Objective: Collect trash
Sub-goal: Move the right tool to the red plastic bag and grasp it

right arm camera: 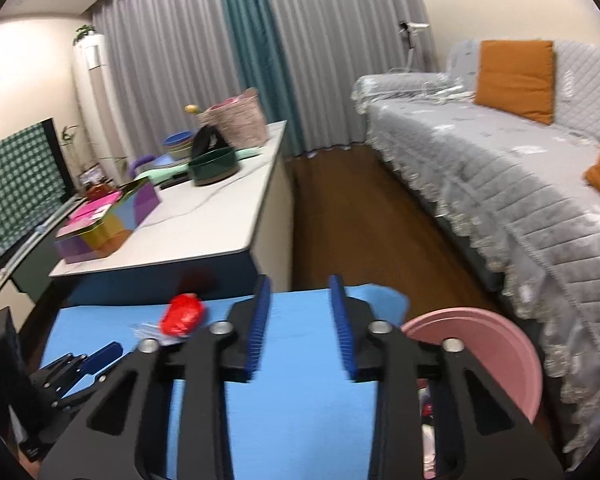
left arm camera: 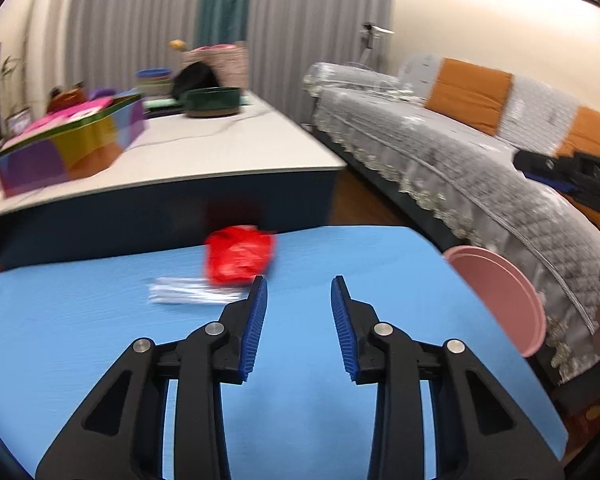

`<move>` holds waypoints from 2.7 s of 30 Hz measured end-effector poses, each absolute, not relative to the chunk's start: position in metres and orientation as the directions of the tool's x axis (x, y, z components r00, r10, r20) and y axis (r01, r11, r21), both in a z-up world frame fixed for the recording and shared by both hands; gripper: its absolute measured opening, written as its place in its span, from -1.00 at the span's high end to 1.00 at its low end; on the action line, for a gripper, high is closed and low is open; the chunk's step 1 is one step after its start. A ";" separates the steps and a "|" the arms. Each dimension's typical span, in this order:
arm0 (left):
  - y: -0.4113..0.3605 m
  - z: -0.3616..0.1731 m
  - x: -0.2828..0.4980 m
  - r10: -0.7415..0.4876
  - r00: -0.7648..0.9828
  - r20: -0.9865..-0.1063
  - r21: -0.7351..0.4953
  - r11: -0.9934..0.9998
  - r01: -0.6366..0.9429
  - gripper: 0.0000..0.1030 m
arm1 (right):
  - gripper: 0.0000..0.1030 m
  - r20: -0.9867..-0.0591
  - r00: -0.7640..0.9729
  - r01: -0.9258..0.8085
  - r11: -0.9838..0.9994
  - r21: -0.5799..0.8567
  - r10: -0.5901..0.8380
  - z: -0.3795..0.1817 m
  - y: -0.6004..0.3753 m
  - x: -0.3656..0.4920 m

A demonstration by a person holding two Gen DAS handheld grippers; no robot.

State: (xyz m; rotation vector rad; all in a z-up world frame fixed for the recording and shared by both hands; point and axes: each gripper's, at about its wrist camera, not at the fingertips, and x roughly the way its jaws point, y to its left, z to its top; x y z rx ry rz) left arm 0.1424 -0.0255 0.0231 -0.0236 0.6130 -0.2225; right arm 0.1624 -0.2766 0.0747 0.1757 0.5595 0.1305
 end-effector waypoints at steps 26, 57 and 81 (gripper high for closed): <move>0.089 -0.037 0.224 -0.190 0.732 -0.655 -0.294 0.956 -0.016 0.43 | 0.13 -0.649 0.655 -0.161 0.911 0.381 0.387 -0.043 -0.125 0.277; 0.094 -0.016 0.191 -0.172 0.744 -0.646 -0.295 0.955 -0.035 0.98 | 0.75 -0.671 0.622 -0.177 0.907 0.382 0.404 -0.029 -0.141 0.254; 0.197 -0.005 0.169 0.005 0.785 -0.620 -0.242 0.950 -0.197 0.98 | -0.46 -0.786 0.614 -0.132 0.991 -0.007 0.077 -0.059 -0.035 0.290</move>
